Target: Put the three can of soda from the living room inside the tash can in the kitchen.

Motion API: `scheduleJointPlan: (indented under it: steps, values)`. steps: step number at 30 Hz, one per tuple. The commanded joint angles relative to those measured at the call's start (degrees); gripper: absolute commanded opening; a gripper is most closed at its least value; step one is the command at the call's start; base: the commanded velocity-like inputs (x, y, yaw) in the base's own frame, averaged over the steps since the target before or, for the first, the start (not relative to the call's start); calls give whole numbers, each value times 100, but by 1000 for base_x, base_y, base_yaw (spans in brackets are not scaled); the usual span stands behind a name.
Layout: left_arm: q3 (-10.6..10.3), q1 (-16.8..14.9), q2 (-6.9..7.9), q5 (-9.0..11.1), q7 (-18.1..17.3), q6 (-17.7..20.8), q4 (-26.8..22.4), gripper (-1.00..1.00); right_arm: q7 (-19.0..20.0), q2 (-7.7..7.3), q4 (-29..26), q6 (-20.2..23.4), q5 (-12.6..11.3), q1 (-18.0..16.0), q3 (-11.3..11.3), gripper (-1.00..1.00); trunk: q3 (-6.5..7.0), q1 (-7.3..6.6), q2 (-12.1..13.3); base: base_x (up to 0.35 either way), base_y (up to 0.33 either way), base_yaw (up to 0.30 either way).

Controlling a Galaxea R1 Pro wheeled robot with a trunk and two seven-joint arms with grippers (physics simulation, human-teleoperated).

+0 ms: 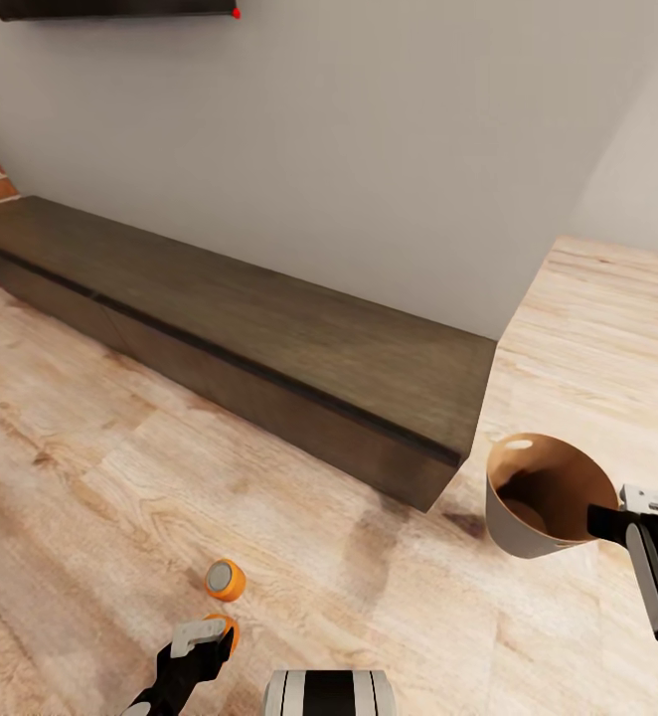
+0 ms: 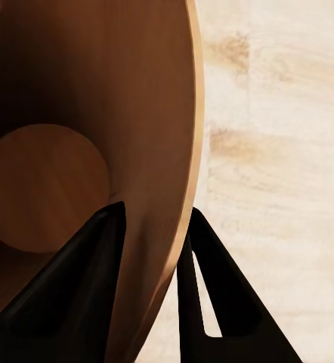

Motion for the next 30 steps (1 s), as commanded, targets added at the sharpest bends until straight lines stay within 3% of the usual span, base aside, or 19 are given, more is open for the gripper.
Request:
scheduleJointPlan:
  steps: [1,12,30]
  values:
    - [0,0,0,0,0,0,0,100,11,-9,-52,0,2,-2,-2,-100,0,0,0,0,0,0]
    - [-5,0,0,0,0,0,0,100,12,-188,-166,-6,-1,-2,-3,-100,-2,0,0,0,0,0]
    - [-6,0,0,0,0,0,0,100,12,-211,-174,-9,-1,-2,-3,-100,-41,0,0,0,0,0]
